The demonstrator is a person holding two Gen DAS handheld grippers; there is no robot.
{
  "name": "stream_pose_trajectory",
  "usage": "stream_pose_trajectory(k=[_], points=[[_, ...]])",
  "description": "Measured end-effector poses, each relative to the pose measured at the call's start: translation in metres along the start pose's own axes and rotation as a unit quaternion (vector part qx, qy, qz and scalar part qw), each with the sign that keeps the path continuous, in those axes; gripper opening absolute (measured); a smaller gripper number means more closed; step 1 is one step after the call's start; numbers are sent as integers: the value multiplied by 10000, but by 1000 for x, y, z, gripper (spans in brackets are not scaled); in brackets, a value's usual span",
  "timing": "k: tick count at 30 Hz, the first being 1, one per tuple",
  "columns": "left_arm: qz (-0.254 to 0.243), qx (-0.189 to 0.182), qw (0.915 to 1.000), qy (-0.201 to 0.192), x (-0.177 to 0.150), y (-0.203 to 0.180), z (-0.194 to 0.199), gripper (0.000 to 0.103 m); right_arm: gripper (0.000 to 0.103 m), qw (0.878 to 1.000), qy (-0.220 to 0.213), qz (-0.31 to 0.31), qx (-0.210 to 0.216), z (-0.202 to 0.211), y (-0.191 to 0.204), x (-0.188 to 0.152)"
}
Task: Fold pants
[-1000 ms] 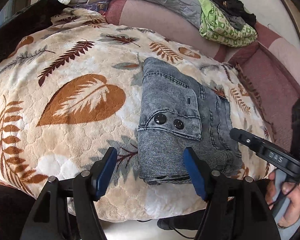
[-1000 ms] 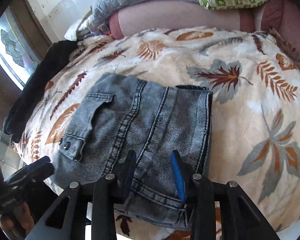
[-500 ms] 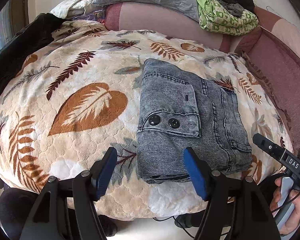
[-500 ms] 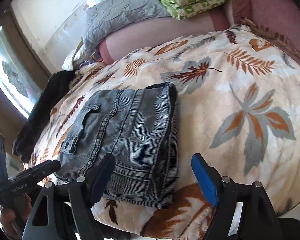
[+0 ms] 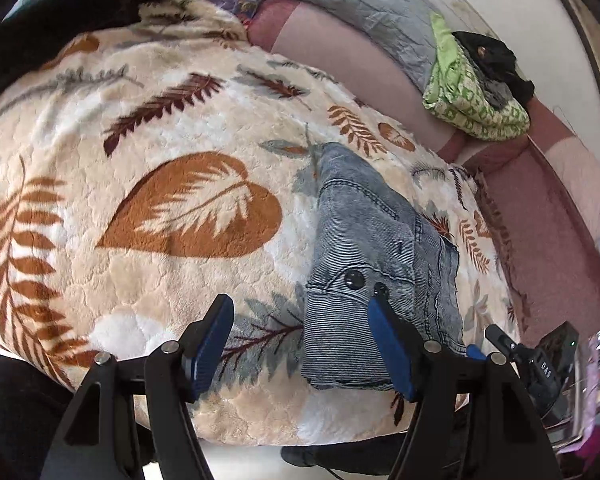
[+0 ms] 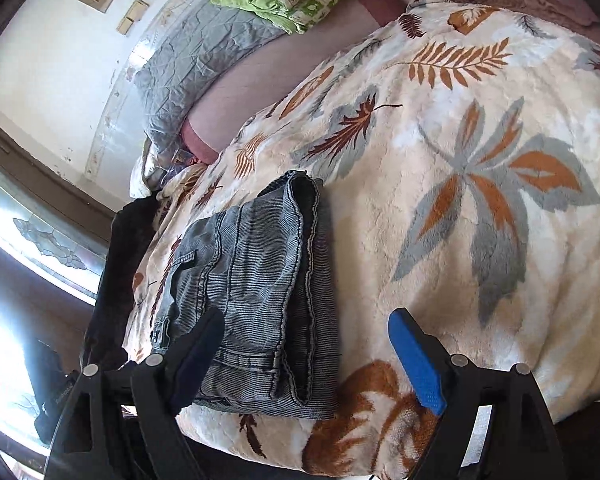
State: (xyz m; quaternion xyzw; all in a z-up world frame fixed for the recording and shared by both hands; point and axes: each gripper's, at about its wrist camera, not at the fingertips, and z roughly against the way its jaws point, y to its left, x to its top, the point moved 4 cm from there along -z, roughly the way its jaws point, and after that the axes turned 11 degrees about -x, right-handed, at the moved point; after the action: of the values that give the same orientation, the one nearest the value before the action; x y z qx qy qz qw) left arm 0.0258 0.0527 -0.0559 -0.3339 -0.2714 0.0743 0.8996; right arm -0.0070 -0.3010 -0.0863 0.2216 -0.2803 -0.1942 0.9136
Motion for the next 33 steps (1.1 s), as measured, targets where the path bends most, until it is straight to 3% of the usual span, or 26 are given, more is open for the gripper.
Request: stream_pose_trajectory(k=[4,9,14,19,24,25,26,27,31,33], points=[[276,-294,9990,189,11,10,-11,70,86,9983,391,-301,299,-8,-4,2],[298,-765,9951,553,28,-4,-40,70,86,9883,1177,-540,809,-29,3,19],[406,-900,9912,880,43,-8,-73,70,86,9840,1617,-540,515,-56,5,35],[466,-1008,9866,1196,44,-8,-102,70,87,9803,1776,-484,712,-74,17,43],[590,-1287,9827,1195,45,-4,-110,70,86,9799,1802,-506,687,-84,20,43],[571,-1278,9831,1178,45,-5,-110,67,77,9819,1767,-383,573,-84,23,42],[481,-1232,9840,1191,44,-7,-111,50,45,9835,1753,-235,391,-85,24,41],[339,-1056,9864,1211,44,-9,-113,46,31,9837,1782,-111,229,-88,25,37],[-255,-682,9916,1067,41,-24,-104,27,20,9880,1501,365,9,-80,41,32],[-507,-601,9921,981,42,-33,-96,23,19,9893,1318,627,-75,-71,54,34]])
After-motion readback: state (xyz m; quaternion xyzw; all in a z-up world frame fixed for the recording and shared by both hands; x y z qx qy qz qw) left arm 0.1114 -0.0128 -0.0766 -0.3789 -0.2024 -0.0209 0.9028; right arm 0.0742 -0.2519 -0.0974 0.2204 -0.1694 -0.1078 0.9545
